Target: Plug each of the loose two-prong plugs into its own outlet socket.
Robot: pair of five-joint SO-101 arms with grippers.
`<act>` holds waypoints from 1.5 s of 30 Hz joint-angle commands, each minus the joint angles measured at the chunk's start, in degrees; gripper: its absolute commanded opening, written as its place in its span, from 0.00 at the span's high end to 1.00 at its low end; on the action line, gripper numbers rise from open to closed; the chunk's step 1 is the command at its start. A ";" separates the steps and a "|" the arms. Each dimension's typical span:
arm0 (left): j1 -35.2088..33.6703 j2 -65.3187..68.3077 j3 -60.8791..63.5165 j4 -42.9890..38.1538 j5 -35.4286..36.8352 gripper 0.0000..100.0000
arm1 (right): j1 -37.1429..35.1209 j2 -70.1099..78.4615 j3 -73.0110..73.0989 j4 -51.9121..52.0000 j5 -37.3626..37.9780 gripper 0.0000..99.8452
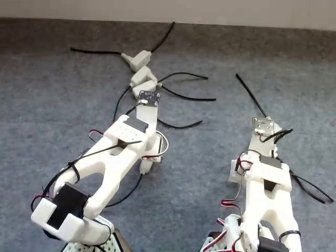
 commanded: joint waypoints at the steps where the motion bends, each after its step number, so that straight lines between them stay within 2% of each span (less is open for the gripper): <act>1: -0.57 -2.51 -0.13 1.67 -2.02 0.79 | 0.40 -1.54 -0.31 -0.75 -0.35 0.99; 9: -2.33 -2.59 -0.40 5.36 -10.29 0.79 | 0.40 -1.54 -0.31 -0.75 -0.35 0.99; 18: -18.77 -3.12 -3.30 5.36 -23.82 0.79 | 0.40 -1.54 -0.31 -0.75 -0.35 0.99; 23: -26.86 -3.21 -7.16 6.24 -24.09 0.80 | 0.31 -1.54 -0.31 -0.75 -0.35 0.99; 30: -27.74 -3.12 -15.52 15.56 -24.18 0.80 | 0.31 -1.54 -0.31 -0.75 -0.35 0.99; 33: -31.16 -2.59 -15.34 13.98 -24.26 0.80 | 0.31 -1.54 -0.31 -0.75 -0.26 0.99; 39: -41.01 -2.59 -12.26 4.75 -24.26 0.80 | 0.31 -1.54 -0.31 -0.75 -0.26 0.99; 42: -39.87 -3.21 -11.91 6.42 -24.18 0.80 | 0.31 -1.54 -0.31 -0.75 -0.26 0.99; 45: -35.12 -4.00 -14.90 14.33 -24.18 0.80 | 0.31 -1.54 -0.31 -0.75 -0.18 0.99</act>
